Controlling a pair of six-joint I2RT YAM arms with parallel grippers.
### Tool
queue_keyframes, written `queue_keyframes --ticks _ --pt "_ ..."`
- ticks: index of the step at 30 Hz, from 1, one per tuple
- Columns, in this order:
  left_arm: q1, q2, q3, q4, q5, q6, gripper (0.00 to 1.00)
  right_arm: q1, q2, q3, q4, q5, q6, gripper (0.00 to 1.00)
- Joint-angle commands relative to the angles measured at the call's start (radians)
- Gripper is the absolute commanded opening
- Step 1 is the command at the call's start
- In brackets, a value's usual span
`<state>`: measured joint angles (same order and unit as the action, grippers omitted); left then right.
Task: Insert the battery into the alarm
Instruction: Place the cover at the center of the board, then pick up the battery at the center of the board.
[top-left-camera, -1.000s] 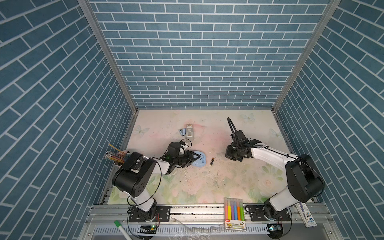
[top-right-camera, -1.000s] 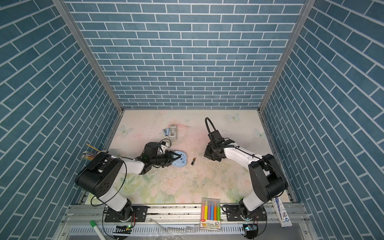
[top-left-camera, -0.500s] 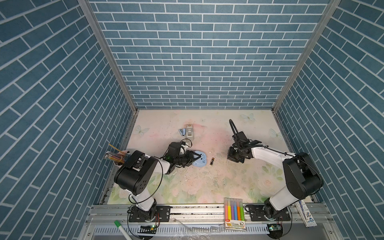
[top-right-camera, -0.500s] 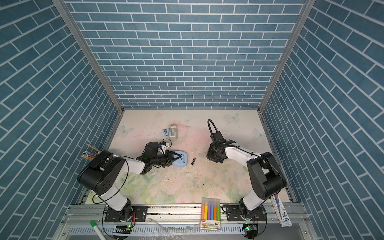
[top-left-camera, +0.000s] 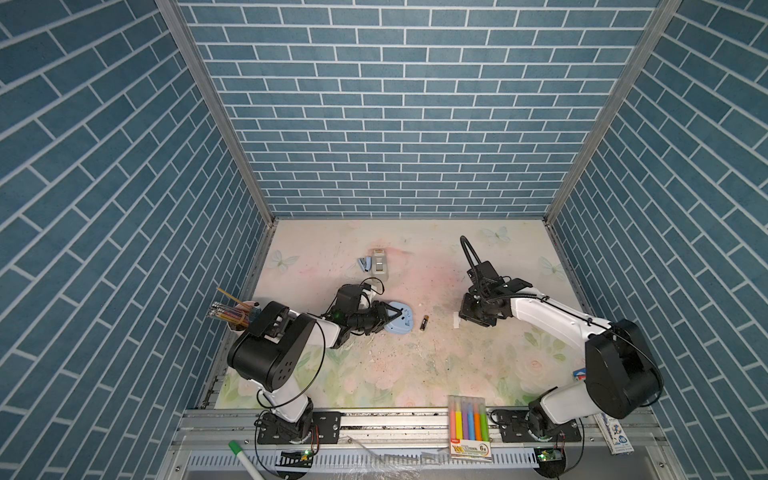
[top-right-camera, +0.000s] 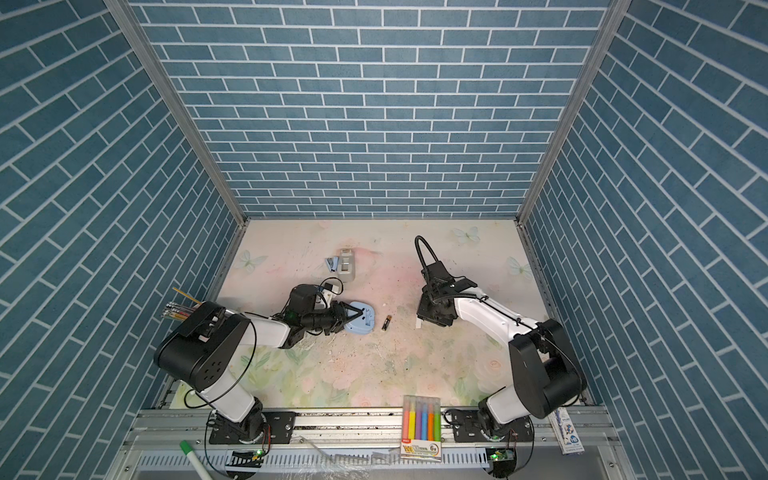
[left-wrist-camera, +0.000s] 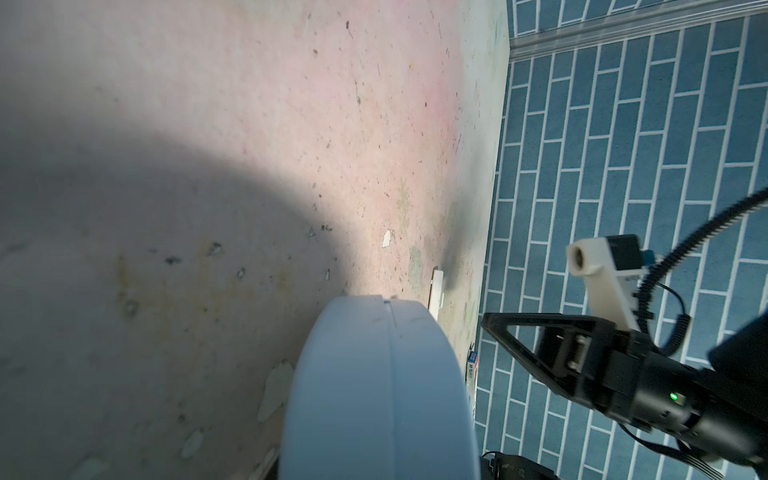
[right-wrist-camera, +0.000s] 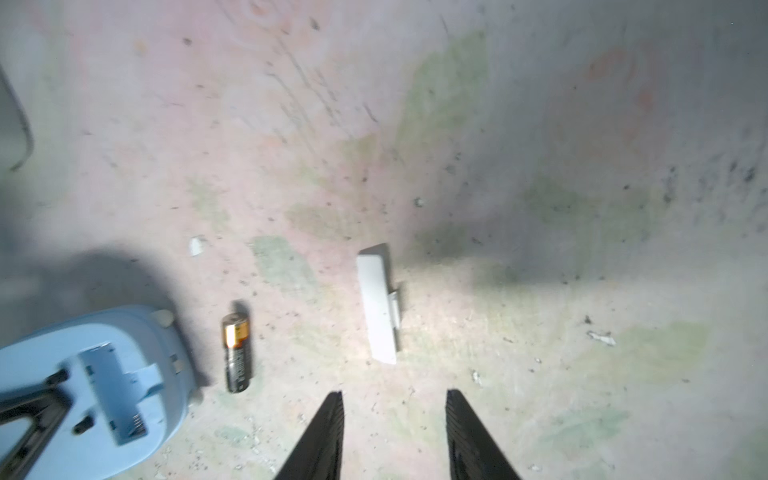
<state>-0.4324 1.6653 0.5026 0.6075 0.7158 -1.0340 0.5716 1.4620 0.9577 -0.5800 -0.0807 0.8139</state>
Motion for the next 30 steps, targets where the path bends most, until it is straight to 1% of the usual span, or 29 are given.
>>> queue_keyframes --ticks 1,3,6,12,19,24,26,30 --pt "-0.003 -0.027 0.016 -0.165 -0.019 0.050 0.04 0.076 0.003 0.049 -0.045 0.048 0.064 0.44" --pt "-0.003 -0.043 0.021 -0.198 -0.022 0.070 0.04 0.121 0.053 0.088 -0.031 0.054 0.094 0.44" --pt "-0.002 -0.053 0.021 -0.223 -0.027 0.083 0.04 0.156 0.164 0.174 -0.030 0.041 0.129 0.42" --pt "-0.003 -0.053 0.011 -0.216 -0.030 0.081 0.04 0.189 0.367 0.368 -0.136 0.039 0.176 0.38" --pt "-0.004 -0.049 0.010 -0.208 -0.038 0.079 0.03 0.195 0.433 0.406 -0.156 0.008 0.204 0.36" --pt "-0.002 -0.044 0.010 -0.201 -0.036 0.077 0.03 0.220 0.480 0.420 -0.142 -0.001 0.212 0.36" --pt "-0.002 -0.044 0.007 -0.196 -0.036 0.077 0.03 0.226 0.496 0.431 -0.144 -0.033 0.214 0.34" --pt "-0.003 -0.042 0.006 -0.194 -0.033 0.079 0.02 0.230 0.516 0.440 -0.150 -0.031 0.218 0.32"
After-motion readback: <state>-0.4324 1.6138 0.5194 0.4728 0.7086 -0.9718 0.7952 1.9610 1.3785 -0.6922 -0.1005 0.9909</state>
